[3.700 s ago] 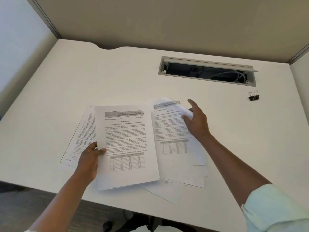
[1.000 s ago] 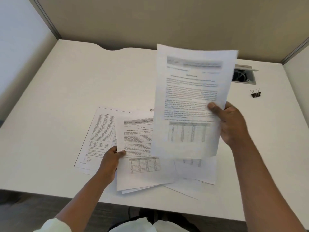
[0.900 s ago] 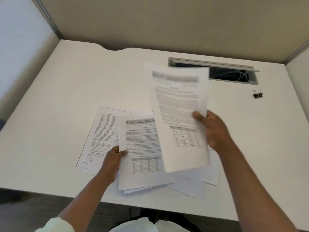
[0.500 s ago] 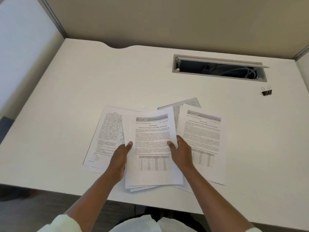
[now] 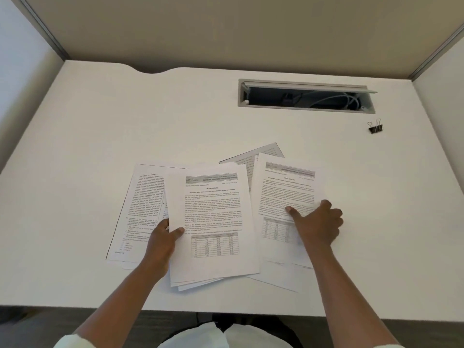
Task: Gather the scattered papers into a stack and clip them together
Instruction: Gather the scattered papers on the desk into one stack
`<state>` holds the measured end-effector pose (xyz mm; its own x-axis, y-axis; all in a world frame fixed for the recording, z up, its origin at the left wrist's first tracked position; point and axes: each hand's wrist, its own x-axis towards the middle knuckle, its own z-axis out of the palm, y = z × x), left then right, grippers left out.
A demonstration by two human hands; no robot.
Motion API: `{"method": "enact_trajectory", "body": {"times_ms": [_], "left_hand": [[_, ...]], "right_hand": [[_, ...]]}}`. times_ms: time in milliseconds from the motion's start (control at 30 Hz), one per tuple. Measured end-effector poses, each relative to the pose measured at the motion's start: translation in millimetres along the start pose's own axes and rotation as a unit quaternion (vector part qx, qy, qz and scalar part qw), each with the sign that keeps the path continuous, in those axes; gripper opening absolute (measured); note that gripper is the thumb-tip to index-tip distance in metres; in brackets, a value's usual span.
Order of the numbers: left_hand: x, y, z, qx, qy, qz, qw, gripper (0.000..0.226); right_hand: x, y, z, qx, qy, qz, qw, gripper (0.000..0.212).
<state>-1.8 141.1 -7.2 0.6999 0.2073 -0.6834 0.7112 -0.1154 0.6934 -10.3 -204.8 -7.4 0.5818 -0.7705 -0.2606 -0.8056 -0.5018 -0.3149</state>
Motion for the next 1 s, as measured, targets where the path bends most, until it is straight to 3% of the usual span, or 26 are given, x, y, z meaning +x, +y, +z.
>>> {"method": "enact_trajectory", "body": {"times_ms": [233,600,833,1000], "left_hand": [[2.9,-1.3,-1.4,-0.015,-0.01,-0.007,1.0,0.026],[6.4,15.6,-13.1,-0.064,-0.03,0.03,0.997,0.037],[7.1,16.0,-18.1,-0.081,-0.024,0.033,0.996,0.037],[7.9,11.1,-20.9,-0.079,-0.022,0.027,0.996,0.035]], "right_hand": [[9.9,-2.7,2.8,0.038,-0.043,0.004,0.998,0.093],[12.0,-6.0,3.2,-0.027,-0.017,-0.007,0.999,0.097],[20.9,-5.0,2.1,-0.007,-0.035,-0.001,0.999,0.103],[22.3,-5.3,-2.0,0.036,-0.056,-0.008,0.998,0.094]]}}
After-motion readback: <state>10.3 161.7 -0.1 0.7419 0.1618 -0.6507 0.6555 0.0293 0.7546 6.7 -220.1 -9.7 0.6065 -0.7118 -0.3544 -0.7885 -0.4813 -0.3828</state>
